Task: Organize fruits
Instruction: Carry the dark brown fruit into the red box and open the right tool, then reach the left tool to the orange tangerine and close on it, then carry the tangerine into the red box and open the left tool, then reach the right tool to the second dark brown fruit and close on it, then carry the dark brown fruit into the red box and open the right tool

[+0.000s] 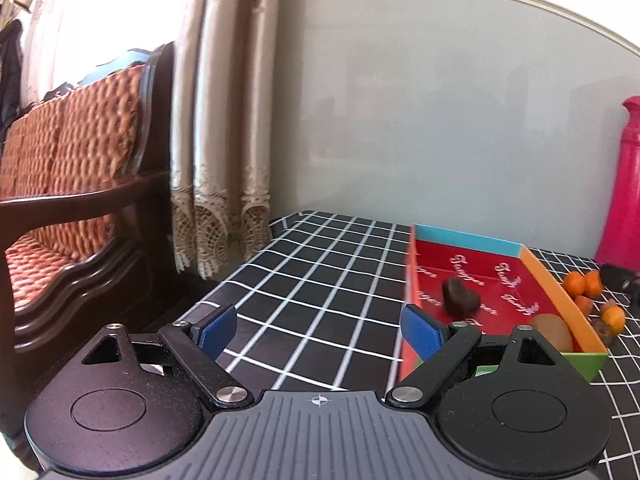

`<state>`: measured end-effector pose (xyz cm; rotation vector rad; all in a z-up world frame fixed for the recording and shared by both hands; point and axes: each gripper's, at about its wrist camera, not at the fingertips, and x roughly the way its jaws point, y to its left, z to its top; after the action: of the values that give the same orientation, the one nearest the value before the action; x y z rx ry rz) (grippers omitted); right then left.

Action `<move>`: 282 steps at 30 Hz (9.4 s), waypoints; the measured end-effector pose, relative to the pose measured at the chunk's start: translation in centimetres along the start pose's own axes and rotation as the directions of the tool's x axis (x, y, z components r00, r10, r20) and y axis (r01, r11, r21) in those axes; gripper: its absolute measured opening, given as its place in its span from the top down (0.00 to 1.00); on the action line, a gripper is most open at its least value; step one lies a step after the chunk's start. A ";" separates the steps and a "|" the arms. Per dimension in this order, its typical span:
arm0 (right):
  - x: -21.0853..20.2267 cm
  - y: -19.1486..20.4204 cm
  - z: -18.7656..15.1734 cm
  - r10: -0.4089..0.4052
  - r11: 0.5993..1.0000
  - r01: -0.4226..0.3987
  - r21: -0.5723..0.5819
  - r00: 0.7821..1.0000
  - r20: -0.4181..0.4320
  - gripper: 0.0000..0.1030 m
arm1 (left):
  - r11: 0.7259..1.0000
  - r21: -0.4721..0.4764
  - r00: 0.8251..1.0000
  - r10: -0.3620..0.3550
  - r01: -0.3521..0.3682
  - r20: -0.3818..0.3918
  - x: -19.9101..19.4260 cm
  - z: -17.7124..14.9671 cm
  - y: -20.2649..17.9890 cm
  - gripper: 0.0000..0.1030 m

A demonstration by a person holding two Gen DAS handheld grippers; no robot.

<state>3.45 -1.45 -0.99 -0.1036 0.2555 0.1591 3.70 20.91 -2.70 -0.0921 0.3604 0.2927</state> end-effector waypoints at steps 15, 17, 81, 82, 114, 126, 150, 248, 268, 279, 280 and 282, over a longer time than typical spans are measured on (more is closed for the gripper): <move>-1.9 -10.3 -2.3 -0.226 0.972 0.226 0.061 0.974 -0.001 0.15 | 0.987 0.106 0.990 -0.126 0.119 0.069 -1.6 0.4 -7.5 0.06; -2.0 -11.5 -2.5 -0.236 0.969 0.236 0.071 0.972 -0.015 0.16 | 0.981 0.132 0.985 -0.151 0.139 0.080 -2.0 0.3 -8.8 0.06; -2.0 -25.2 -4.3 -0.496 0.843 0.505 0.185 0.863 -0.093 0.14 | 0.863 0.233 0.888 -0.400 0.448 -0.227 6.7 -1.8 -32.4 0.50; -2.0 -25.1 -4.3 -0.496 0.844 0.504 0.183 0.864 -0.092 0.14 | 0.860 0.252 0.890 -0.392 0.444 -0.232 6.6 -1.9 -32.7 0.50; -0.7 -23.9 -3.8 -0.478 0.850 0.490 0.195 0.872 -0.110 0.08 | 0.868 0.283 0.912 -0.373 0.407 -0.167 3.7 -0.3 -29.8 0.62; 1.6 -17.2 -2.2 -0.375 0.915 0.383 0.129 0.923 -0.082 0.08 | 0.910 0.247 0.943 -0.319 0.334 -0.098 2.5 1.4 -23.7 0.62; 2.7 -9.6 -0.5 -0.274 0.958 0.277 0.069 0.960 -0.051 0.07 | 0.985 0.149 0.994 -0.077 0.087 -0.071 4.3 1.6 -10.6 0.46; 3.6 -4.6 0.6 -0.050 0.998 0.045 -0.033 0.987 -0.152 0.61 | 0.997 -0.005 0.997 0.073 -0.073 0.006 3.0 2.0 -3.5 0.00; 4.3 1.7 0.6 0.049 0.996 -0.057 -0.065 0.992 -0.118 0.61 | 0.992 0.006 0.992 0.125 -0.125 -0.023 3.4 1.4 0.1 0.00; 5.4 5.3 0.2 0.100 0.990 -0.112 -0.083 0.985 -0.141 0.61 | 0.988 -0.015 0.988 0.153 -0.153 -0.023 3.4 1.3 2.9 0.00; 5.4 5.6 0.1 0.105 0.989 -0.118 -0.085 0.984 -0.143 0.61 | 0.988 -0.014 0.988 0.153 -0.153 -0.023 3.3 1.3 3.0 0.00; 5.5 6.3 0.0 0.118 0.987 -0.132 -0.088 0.982 -0.149 0.61 | 0.987 -0.016 0.987 0.157 -0.158 -0.022 3.3 1.3 3.3 0.00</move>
<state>7.67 5.49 -2.98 -0.1972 0.3983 0.2900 6.08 25.12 -2.80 -0.0841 0.3861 0.4515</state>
